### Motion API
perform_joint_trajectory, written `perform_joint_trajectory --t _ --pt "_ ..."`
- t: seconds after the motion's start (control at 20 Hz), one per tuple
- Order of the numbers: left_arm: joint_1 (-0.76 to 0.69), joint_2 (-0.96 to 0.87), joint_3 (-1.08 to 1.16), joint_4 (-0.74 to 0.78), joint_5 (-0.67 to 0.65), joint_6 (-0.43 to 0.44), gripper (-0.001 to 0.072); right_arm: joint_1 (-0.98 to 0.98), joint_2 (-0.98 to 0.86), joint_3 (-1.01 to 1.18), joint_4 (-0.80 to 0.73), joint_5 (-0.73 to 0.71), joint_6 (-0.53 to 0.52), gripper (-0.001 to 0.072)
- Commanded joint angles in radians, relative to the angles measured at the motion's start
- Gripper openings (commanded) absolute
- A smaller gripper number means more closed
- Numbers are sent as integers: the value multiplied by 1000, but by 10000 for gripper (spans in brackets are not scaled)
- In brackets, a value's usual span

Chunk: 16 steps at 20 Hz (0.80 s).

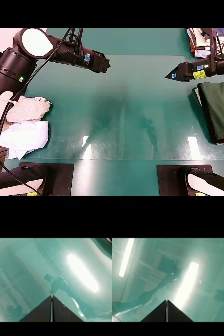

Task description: Fold the shirts.

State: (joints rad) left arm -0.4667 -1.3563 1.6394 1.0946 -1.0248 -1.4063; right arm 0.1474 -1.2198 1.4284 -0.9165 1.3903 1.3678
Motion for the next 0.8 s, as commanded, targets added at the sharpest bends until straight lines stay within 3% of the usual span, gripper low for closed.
perform_joint_trajectory --t 0.0,0.45,0.65,0.75 --pt "0 1 0 0 1 0 23 5 -3 1 1 -2 1 13" --pt "0 1 0 0 0 0 23 5 -3 1 8 13 1 13" --pt "5 2 0 -14 73 1 23 5 -3 1 8 32 1 13" --pt "52 26 1 19 -55 1 22 5 -3 1 8 32 1 13"
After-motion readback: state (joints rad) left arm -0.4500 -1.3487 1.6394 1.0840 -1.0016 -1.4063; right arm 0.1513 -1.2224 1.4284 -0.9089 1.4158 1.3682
